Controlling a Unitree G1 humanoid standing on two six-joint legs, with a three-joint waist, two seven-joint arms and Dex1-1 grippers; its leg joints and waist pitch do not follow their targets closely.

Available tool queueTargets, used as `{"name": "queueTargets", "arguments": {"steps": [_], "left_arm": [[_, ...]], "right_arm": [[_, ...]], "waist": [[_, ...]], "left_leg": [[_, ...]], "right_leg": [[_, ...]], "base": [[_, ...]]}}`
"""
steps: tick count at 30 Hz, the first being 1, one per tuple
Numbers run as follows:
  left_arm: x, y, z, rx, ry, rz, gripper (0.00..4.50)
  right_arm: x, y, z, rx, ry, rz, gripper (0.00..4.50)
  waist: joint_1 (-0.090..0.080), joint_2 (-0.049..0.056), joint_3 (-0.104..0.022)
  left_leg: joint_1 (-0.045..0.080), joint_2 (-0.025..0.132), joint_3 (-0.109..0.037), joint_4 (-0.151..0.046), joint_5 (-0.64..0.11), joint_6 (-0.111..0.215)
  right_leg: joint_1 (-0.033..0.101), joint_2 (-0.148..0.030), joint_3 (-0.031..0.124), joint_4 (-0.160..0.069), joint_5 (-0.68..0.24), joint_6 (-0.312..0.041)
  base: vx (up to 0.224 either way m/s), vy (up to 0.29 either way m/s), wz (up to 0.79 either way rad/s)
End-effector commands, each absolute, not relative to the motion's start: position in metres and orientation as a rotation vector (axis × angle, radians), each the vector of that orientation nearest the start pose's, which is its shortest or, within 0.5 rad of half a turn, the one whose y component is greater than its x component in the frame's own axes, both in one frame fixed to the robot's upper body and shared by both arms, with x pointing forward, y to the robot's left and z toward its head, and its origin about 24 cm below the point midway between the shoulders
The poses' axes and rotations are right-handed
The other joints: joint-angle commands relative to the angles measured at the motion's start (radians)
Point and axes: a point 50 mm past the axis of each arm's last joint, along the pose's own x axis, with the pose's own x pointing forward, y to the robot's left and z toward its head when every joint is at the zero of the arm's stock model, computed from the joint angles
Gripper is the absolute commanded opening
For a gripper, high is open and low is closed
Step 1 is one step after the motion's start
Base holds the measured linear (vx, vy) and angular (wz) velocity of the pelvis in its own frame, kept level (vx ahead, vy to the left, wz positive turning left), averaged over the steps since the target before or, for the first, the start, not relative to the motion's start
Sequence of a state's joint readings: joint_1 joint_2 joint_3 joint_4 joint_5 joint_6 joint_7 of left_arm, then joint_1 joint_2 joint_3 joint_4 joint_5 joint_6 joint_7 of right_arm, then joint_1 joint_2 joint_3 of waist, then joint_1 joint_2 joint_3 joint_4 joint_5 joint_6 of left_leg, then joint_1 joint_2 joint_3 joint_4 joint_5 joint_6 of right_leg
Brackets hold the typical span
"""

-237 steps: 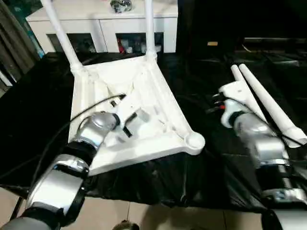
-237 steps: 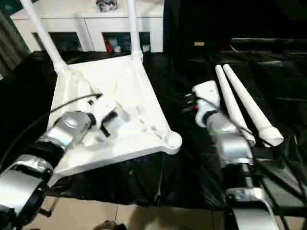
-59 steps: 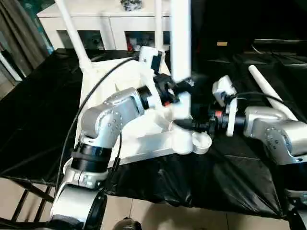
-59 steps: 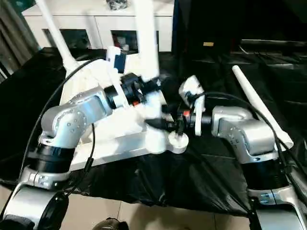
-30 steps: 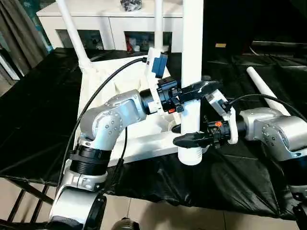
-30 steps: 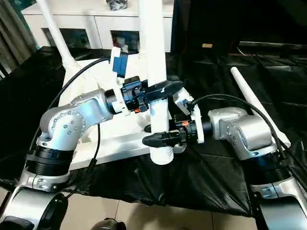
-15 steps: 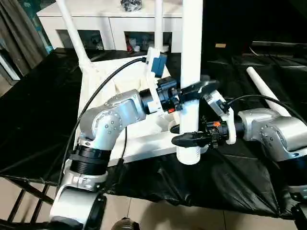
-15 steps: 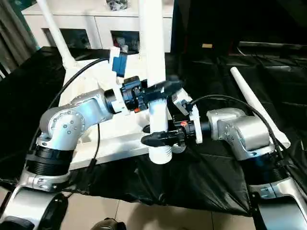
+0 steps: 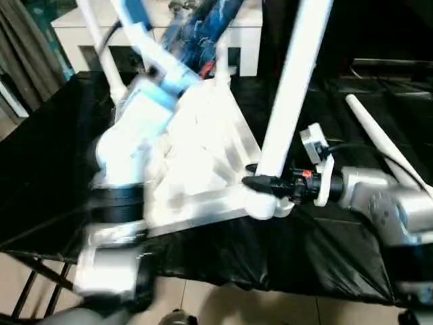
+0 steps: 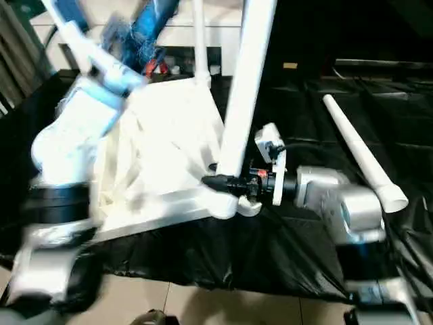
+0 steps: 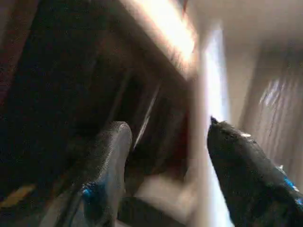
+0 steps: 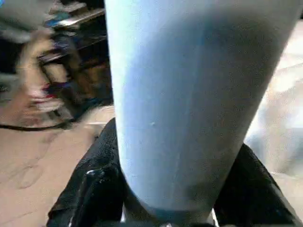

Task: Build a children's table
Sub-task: Insert table leg to table base

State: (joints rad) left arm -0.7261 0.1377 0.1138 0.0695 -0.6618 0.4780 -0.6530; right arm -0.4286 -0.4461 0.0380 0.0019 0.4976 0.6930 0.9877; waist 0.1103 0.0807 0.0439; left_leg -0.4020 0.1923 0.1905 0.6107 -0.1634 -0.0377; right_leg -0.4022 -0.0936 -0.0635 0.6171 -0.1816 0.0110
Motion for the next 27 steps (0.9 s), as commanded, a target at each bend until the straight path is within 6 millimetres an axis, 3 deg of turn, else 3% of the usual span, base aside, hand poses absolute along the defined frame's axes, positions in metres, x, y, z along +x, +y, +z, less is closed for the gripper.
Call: {"name": "queueTargets", "arguments": {"steps": [1,3,5,6,8,10,11,19,27], "left_arm": [[0.32,0.088,0.189,-0.132,-0.17,-1.087,2.97],[0.314,0.088,0.168,-0.036,-0.088,-1.119,2.97],[0.311,0.089,0.159,-0.001,-0.054,-1.127,2.97],[0.302,0.09,0.133,0.104,0.055,-1.169,2.97],[0.297,0.09,0.118,0.175,0.118,-1.195,2.97],[0.293,0.09,0.101,0.241,0.183,-1.211,2.97],[0.293,0.09,0.095,0.249,0.203,-1.212,2.97],[0.295,0.086,0.069,0.257,0.302,-1.163,2.97],[0.296,0.092,0.053,0.296,0.365,-1.13,2.2]], "right_arm": [[0.295,-0.155,0.12,0.047,0.241,1.01,1.9],[0.298,-0.159,0.118,0.034,0.225,0.931,1.9],[0.299,-0.161,0.117,0.046,0.216,0.895,1.89],[0.301,-0.165,0.114,0.028,0.193,0.797,1.89],[0.302,-0.166,0.111,0.009,0.186,0.746,1.89],[0.303,-0.168,0.106,0.003,0.195,0.689,1.89],[0.303,-0.169,0.104,-0.003,0.204,0.666,1.89],[0.301,-0.169,0.097,-0.024,0.218,0.605,1.89],[0.302,-0.162,0.096,-0.054,0.197,0.626,1.89]], "waist": [[-0.001,-0.015,-0.074],[-0.004,-0.009,-0.074],[-0.006,-0.008,-0.074],[-0.003,-0.007,-0.075],[-0.011,-0.007,-0.07],[-0.011,0.004,-0.071],[-0.012,0.002,-0.07],[-0.028,0.005,-0.07],[-0.037,0.007,-0.071]], "left_leg": [[0.028,0.031,-0.023,-0.068,-0.181,0.008],[0.03,0.031,-0.022,-0.074,-0.206,-0.019],[0.032,0.03,-0.02,-0.075,-0.218,-0.023],[0.032,0.031,-0.022,-0.076,-0.221,-0.03],[0.028,0.027,-0.02,-0.08,-0.247,-0.033],[0.033,0.026,-0.02,-0.078,-0.255,-0.04],[0.032,0.026,-0.019,-0.08,-0.259,-0.04],[0.027,0.022,-0.021,-0.081,-0.281,-0.034],[0.027,0.024,-0.021,-0.08,-0.27,-0.016]], "right_leg": [[0.042,-0.043,0.031,-0.081,-0.267,-0.14],[0.037,-0.041,0.033,-0.078,-0.261,-0.136],[0.036,-0.041,0.034,-0.076,-0.246,-0.147],[0.037,-0.042,0.033,-0.074,-0.221,-0.159],[0.038,-0.041,0.033,-0.075,-0.241,-0.15],[0.036,-0.042,0.036,-0.077,-0.251,-0.147],[0.035,-0.042,0.036,-0.082,-0.256,-0.144],[0.041,-0.043,0.033,-0.085,-0.279,-0.146],[0.039,-0.042,0.033,-0.085,-0.259,-0.158]], "base": [[0.0,0.0,0.0],[0.0,0.0,0.0],[0.0,0.0,0.0],[0.0,0.0,0.0],[0.0,0.0,0.0],[0.0,0.0,0.0],[0.0,0.0,0.0],[0.0,0.0,0.0],[0.0,0.0,0.0]]}}
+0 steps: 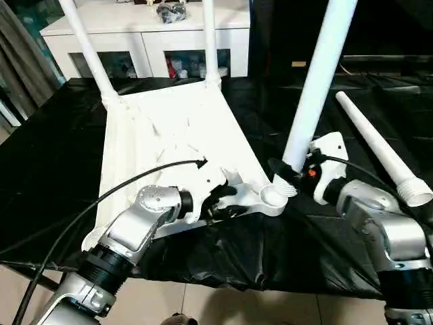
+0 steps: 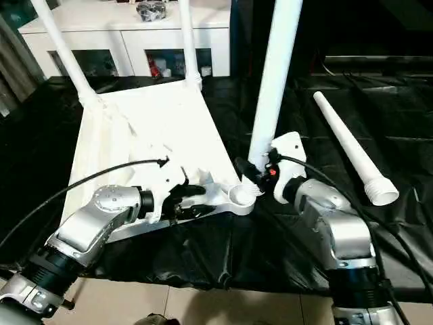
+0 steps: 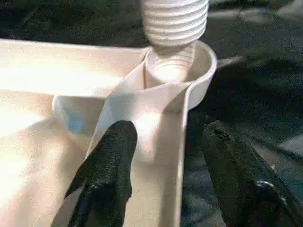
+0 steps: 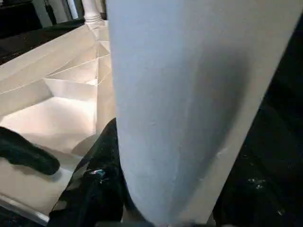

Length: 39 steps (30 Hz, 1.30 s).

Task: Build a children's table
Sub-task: Insert table leg to table base

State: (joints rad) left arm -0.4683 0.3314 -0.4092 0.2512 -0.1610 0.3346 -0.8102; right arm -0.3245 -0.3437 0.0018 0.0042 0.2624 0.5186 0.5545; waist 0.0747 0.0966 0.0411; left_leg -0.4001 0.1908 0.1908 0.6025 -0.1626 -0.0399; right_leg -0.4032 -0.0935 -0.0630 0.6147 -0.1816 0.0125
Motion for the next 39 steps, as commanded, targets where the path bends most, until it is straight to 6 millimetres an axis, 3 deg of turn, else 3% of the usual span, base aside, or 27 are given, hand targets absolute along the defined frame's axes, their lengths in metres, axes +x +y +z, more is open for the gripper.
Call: {"name": "queueTargets", "arguments": {"steps": [1,6,7,22,28,34,39], "left_arm": [[0.296,0.093,0.052,0.297,0.37,-1.129,2.19],[0.296,0.095,0.048,0.307,0.385,-1.139,1.75],[0.295,0.096,0.047,0.313,0.392,-1.147,1.72],[0.296,0.102,0.038,0.377,0.457,-1.202,0.56],[0.297,0.103,0.04,0.383,0.464,-1.218,0.13],[0.297,0.101,0.051,0.309,0.399,-1.265,0.0],[0.293,0.103,0.048,0.306,0.39,-1.291,0.0]], "right_arm": [[0.302,-0.161,0.096,-0.052,0.196,0.629,1.89],[0.302,-0.159,0.097,-0.044,0.19,0.631,1.89],[0.302,-0.158,0.096,-0.041,0.191,0.633,1.89],[0.306,-0.152,0.093,-0.049,0.217,0.674,1.89],[0.307,-0.149,0.094,-0.053,0.235,0.73,1.89],[0.309,-0.152,0.09,-0.072,0.286,0.801,1.89],[0.312,-0.154,0.086,-0.053,0.306,0.799,1.89]], "waist": [[-0.002,-0.008,-0.069],[-0.003,-0.009,-0.069],[-0.002,-0.014,-0.069],[-0.002,-0.014,-0.066],[-0.001,-0.02,-0.064],[-0.003,-0.025,-0.068],[-0.005,-0.026,-0.067]], "left_leg": [[0.026,0.025,-0.021,-0.071,-0.271,-0.014],[0.027,0.026,-0.02,-0.072,-0.269,-0.01],[0.026,0.026,-0.02,-0.072,-0.265,-0.007],[0.027,0.027,-0.021,-0.075,-0.281,-0.01],[0.025,0.028,-0.02,-0.076,-0.279,-0.005],[0.023,0.028,-0.018,-0.071,-0.235,0.01],[0.022,0.028,-0.017,-0.069,-0.217,0.025]], "right_leg": [[0.04,-0.042,0.032,-0.082,-0.255,-0.161],[0.04,-0.042,0.033,-0.08,-0.238,-0.174],[0.041,-0.043,0.033,-0.08,-0.24,-0.174],[0.038,-0.046,0.034,-0.085,-0.286,-0.166],[0.039,-0.048,0.035,-0.084,-0.296,-0.168],[0.042,-0.048,0.035,-0.077,-0.243,-0.187],[0.042,-0.047,0.035,-0.076,-0.228,-0.2]], "base": [[0.0,0.0,0.0],[0.0,0.0,0.0],[0.0,0.0,0.0],[0.0,0.0,0.0],[0.0,0.0,0.0],[0.0,0.0,0.0],[0.0,0.0,0.0]]}}
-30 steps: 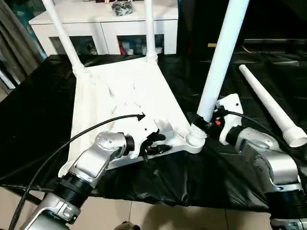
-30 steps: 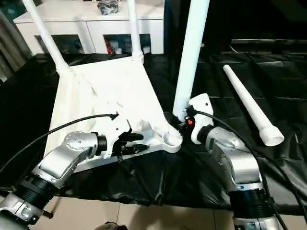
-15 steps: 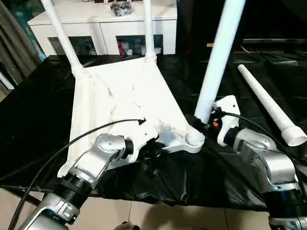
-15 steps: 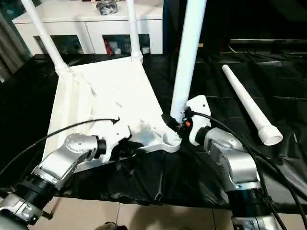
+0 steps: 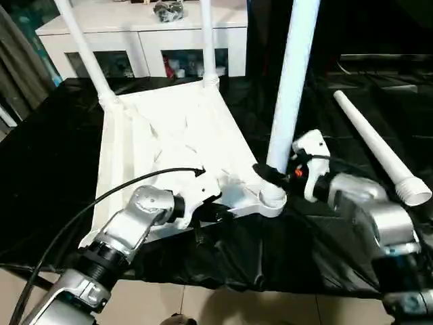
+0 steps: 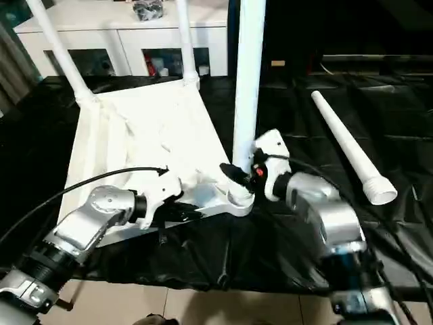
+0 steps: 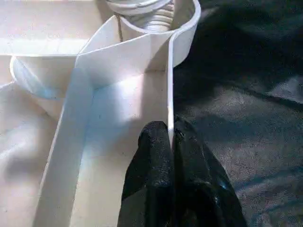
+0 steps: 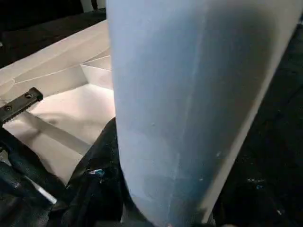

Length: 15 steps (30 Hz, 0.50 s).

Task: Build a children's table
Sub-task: Insert table leg to table base

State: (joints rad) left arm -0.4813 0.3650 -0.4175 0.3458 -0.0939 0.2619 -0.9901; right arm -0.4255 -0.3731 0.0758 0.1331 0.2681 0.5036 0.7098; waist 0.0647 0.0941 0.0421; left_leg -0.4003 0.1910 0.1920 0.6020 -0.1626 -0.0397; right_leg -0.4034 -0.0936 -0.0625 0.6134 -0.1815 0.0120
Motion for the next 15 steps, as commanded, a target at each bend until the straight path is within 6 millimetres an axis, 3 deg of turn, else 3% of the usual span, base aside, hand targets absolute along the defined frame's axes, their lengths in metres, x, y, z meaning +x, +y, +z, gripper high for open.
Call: {"name": "queueTargets", "arguments": {"steps": [1,3,5,6,15], "left_arm": [[0.292,0.103,0.048,0.307,0.392,-1.294,0.0],[0.292,0.104,0.046,0.297,0.396,-1.294,0.0],[0.292,0.104,0.045,0.295,0.398,-1.291,0.0],[0.292,0.105,0.045,0.293,0.401,-1.285,0.0],[0.291,0.11,0.042,0.31,0.413,-1.278,0.0]], "right_arm": [[0.312,-0.154,0.085,-0.055,0.31,0.809,1.89],[0.311,-0.151,0.082,-0.054,0.328,0.838,1.89],[0.311,-0.15,0.082,-0.057,0.334,0.848,1.89],[0.31,-0.148,0.082,-0.057,0.338,0.863,1.89],[0.301,-0.15,0.087,-0.064,0.342,0.913,1.89]], "waist": [[0.004,-0.025,-0.068],[0.005,-0.03,-0.067],[0.004,-0.028,-0.066],[0.004,-0.034,-0.066],[0.007,-0.034,-0.066]], "left_leg": [[0.023,0.028,-0.017,-0.068,-0.22,0.025],[0.023,0.029,-0.017,-0.069,-0.227,0.026],[0.024,0.029,-0.017,-0.07,-0.233,0.024],[0.023,0.029,-0.017,-0.07,-0.234,0.023],[0.024,0.031,-0.018,-0.071,-0.228,0.023]], "right_leg": [[0.042,-0.047,0.034,-0.075,-0.231,-0.199],[0.042,-0.048,0.035,-0.077,-0.252,-0.197],[0.041,-0.048,0.034,-0.077,-0.271,-0.193],[0.042,-0.049,0.035,-0.078,-0.281,-0.189],[0.04,-0.049,0.037,-0.078,-0.28,-0.181]], "base": [[0.0,0.0,0.0],[0.0,0.0,0.0],[0.0,0.0,0.0],[0.0,0.0,0.0],[0.0,0.0,0.0]]}}
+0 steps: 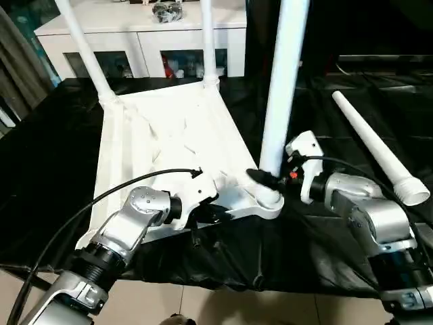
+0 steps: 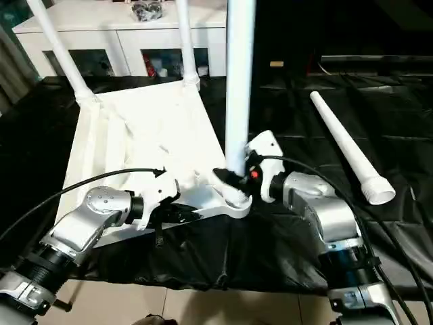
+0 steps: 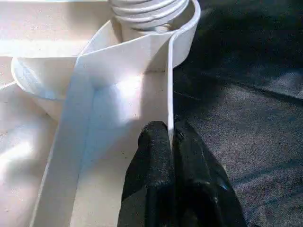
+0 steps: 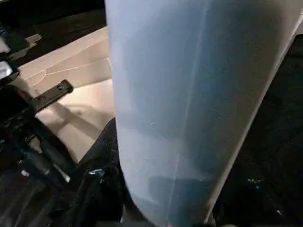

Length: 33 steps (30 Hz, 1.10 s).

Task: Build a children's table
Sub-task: Insert table leg to table base

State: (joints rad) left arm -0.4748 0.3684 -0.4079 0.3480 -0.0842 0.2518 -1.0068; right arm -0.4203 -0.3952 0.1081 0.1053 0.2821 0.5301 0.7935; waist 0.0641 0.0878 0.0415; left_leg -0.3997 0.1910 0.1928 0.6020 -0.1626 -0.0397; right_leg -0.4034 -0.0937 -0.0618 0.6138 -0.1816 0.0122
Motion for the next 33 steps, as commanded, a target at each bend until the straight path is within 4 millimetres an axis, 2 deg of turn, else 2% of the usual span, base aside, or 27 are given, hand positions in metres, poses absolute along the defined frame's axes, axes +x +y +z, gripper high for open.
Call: {"name": "queueTargets", "arguments": {"steps": [1,8,9,13,15,17,18,21,22,23,26,28,29,30,31,33], "left_arm": [[0.291,0.11,0.042,0.313,0.414,-1.281,0.0],[0.291,0.112,0.043,0.332,0.414,-1.296,0.0],[0.291,0.113,0.044,0.334,0.414,-1.297,0.0],[0.291,0.114,0.046,0.335,0.408,-1.308,0.0],[0.29,0.114,0.046,0.331,0.405,-1.324,0.0],[0.289,0.114,0.046,0.329,0.403,-1.328,0.0],[0.288,0.114,0.046,0.324,0.403,-1.335,0.0],[0.288,0.113,0.047,0.315,0.401,-1.344,0.0],[0.288,0.113,0.047,0.314,0.401,-1.342,0.0],[0.288,0.113,0.047,0.314,0.401,-1.342,0.0],[0.291,0.113,0.047,0.314,0.401,-1.332,0.0],[0.292,0.113,0.046,0.315,0.401,-1.326,0.0],[0.292,0.113,0.046,0.315,0.401,-1.326,0.0],[0.292,0.113,0.046,0.312,0.401,-1.32,0.0],[0.292,0.114,0.046,0.311,0.4,-1.315,0.0],[0.293,0.113,0.046,0.309,0.399,-1.31,0.0]], "right_arm": [[0.301,-0.151,0.086,-0.066,0.344,0.913,1.89],[0.298,-0.156,0.084,-0.078,0.362,0.9,1.89],[0.297,-0.157,0.084,-0.072,0.363,0.9,1.89],[0.297,-0.156,0.082,-0.063,0.365,0.901,1.89],[0.299,-0.153,0.079,-0.028,0.359,0.898,1.89],[0.299,-0.153,0.077,-0.02,0.361,0.891,1.89],[0.299,-0.155,0.071,-0.017,0.371,0.879,1.89],[0.295,-0.162,0.065,0.013,0.377,0.85,1.89],[0.293,-0.164,0.062,0.032,0.376,0.839,1.89],[0.293,-0.164,0.062,0.032,0.376,0.839,1.89],[0.283,-0.172,0.049,0.086,0.375,0.792,1.89],[0.279,-0.174,0.043,0.128,0.369,0.764,1.89],[0.279,-0.174,0.043,0.128,0.369,0.764,1.89],[0.277,-0.174,0.04,0.147,0.363,0.747,1.89],[0.275,-0.175,0.037,0.164,0.358,0.734,1.89],[0.27,-0.175,0.031,0.188,0.348,0.707,1.89]], "waist": [[0.008,-0.028,-0.065],[0.01,-0.028,-0.064],[0.01,-0.032,-0.064],[0.011,-0.03,-0.065],[0.01,-0.021,-0.066],[0.009,-0.021,-0.066],[0.007,-0.018,-0.066],[0.004,-0.018,-0.064],[0.005,-0.013,-0.065],[0.003,-0.016,-0.064],[0.005,-0.011,-0.066],[0.006,-0.015,-0.067],[0.008,-0.01,-0.066],[0.006,-0.011,-0.067],[0.007,-0.008,-0.066],[0.006,-0.01,-0.063]], "left_leg": [[0.023,0.031,-0.018,-0.071,-0.227,0.023],[0.024,0.031,-0.019,-0.072,-0.24,0.021],[0.024,0.031,-0.018,-0.072,-0.24,0.02],[0.024,0.031,-0.018,-0.072,-0.238,0.019],[0.024,0.03,-0.019,-0.072,-0.241,0.017],[0.024,0.03,-0.019,-0.072,-0.245,0.015],[0.024,0.03,-0.02,-0.073,-0.252,0.012],[0.026,0.031,-0.019,-0.074,-0.275,0.007],[0.027,0.031,-0.021,-0.075,-0.283,0.005],[0.026,0.031,-0.02,-0.076,-0.284,0.006],[0.026,0.032,-0.02,-0.076,-0.287,0.007],[0.025,0.031,-0.021,-0.076,-0.28,0.01],[0.026,0.032,-0.021,-0.077,-0.283,0.01],[0.025,0.032,-0.021,-0.078,-0.289,0.009],[0.028,0.032,-0.023,-0.08,-0.304,0.005],[0.028,0.031,-0.022,-0.082,-0.336,-0.001]], "right_leg": [[0.04,-0.048,0.036,-0.079,-0.28,-0.181],[0.038,-0.049,0.036,-0.081,-0.301,-0.179],[0.038,-0.049,0.036,-0.081,-0.302,-0.178],[0.038,-0.049,0.036,-0.08,-0.292,-0.18],[0.038,-0.05,0.036,-0.079,-0.282,-0.184],[0.038,-0.049,0.035,-0.079,-0.278,-0.186],[0.038,-0.049,0.035,-0.079,-0.271,-0.19],[0.037,-0.049,0.035,-0.083,-0.288,-0.188],[0.037,-0.049,0.035,-0.082,-0.292,-0.187],[0.038,-0.048,0.035,-0.084,-0.291,-0.186],[0.038,-0.049,0.036,-0.085,-0.273,-0.189],[0.04,-0.048,0.034,-0.082,-0.253,-0.194],[0.039,-0.048,0.034,-0.082,-0.255,-0.195],[0.038,-0.048,0.034,-0.082,-0.255,-0.195],[0.037,-0.048,0.033,-0.083,-0.269,-0.194],[0.036,-0.05,0.033,-0.089,-0.317,-0.182]], "base": [[0.0,0.0,0.0],[0.0,0.0,0.0],[0.0,0.0,0.0],[0.0,0.0,0.0],[0.0,0.0,0.0],[0.0,0.0,0.0],[0.0,0.0,0.0],[0.0,0.0,0.0],[0.0,0.0,0.0],[0.0,0.0,0.0],[0.0,0.0,0.0],[0.0,0.0,0.0],[0.0,0.0,0.0],[0.0,0.0,0.0],[0.0,0.0,0.0],[0.0,0.0,0.0]]}}
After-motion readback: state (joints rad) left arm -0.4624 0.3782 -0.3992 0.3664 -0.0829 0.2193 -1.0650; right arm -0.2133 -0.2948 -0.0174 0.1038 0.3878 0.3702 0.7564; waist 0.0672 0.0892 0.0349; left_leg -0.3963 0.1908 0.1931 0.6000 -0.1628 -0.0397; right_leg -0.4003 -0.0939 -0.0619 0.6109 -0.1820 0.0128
